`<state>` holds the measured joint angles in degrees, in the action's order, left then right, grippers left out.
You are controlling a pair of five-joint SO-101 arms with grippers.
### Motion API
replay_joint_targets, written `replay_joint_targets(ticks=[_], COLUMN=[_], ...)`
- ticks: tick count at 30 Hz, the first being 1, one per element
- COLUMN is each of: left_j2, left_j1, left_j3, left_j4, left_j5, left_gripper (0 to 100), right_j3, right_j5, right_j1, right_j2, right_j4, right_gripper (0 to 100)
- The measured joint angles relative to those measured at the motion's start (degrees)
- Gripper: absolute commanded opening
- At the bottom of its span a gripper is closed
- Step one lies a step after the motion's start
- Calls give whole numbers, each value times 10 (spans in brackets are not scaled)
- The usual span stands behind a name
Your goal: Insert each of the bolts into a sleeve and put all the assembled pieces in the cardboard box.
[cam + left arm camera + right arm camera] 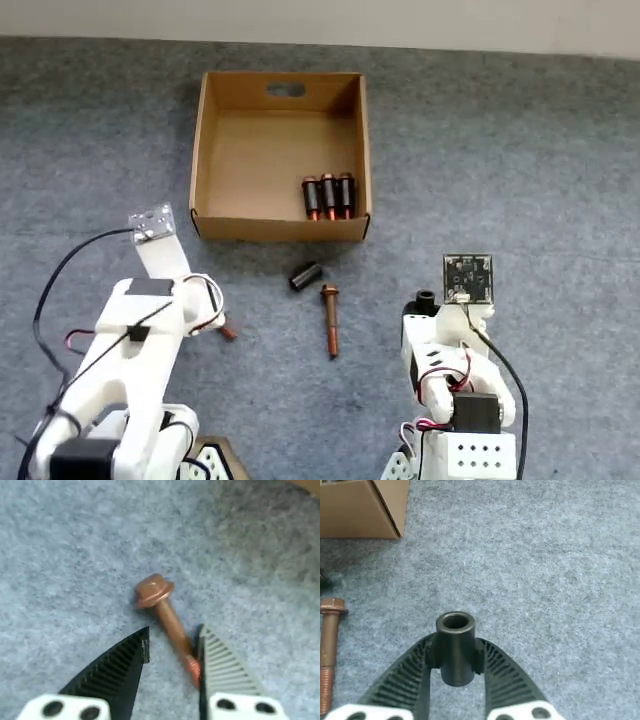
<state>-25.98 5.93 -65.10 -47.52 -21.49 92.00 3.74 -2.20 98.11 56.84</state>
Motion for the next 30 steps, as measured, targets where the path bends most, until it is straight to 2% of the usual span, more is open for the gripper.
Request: replay_joint_targets(ticks=[6, 8, 10, 13, 18, 22, 27, 30], left_j2=[141, 193, 238, 278, 287, 280, 204, 133], left_j1=[-1, -1, -1, -3, -3, -3, -25, -47], left_j3=[118, 167, 215, 258, 268, 269, 235, 187], left_j4=[-66, -101, -136, -168, -179, -181, -194, -167], left_j5=[5, 28, 56, 88, 105, 152, 180, 184], left_gripper=[104, 89, 10, 8, 7, 7, 9, 11], right_j3=[0, 0, 0, 0, 0, 0, 0, 0], right_j5=[0, 0, 0, 0, 0, 0, 0, 0], right_j1=[0, 0, 0, 0, 0, 0, 0, 0], right_j2=[0, 0, 0, 0, 0, 0, 0, 0], right_j4=[0, 0, 0, 0, 0, 0, 0, 0], right_gripper=[6, 6, 6, 6, 6, 6, 6, 6])
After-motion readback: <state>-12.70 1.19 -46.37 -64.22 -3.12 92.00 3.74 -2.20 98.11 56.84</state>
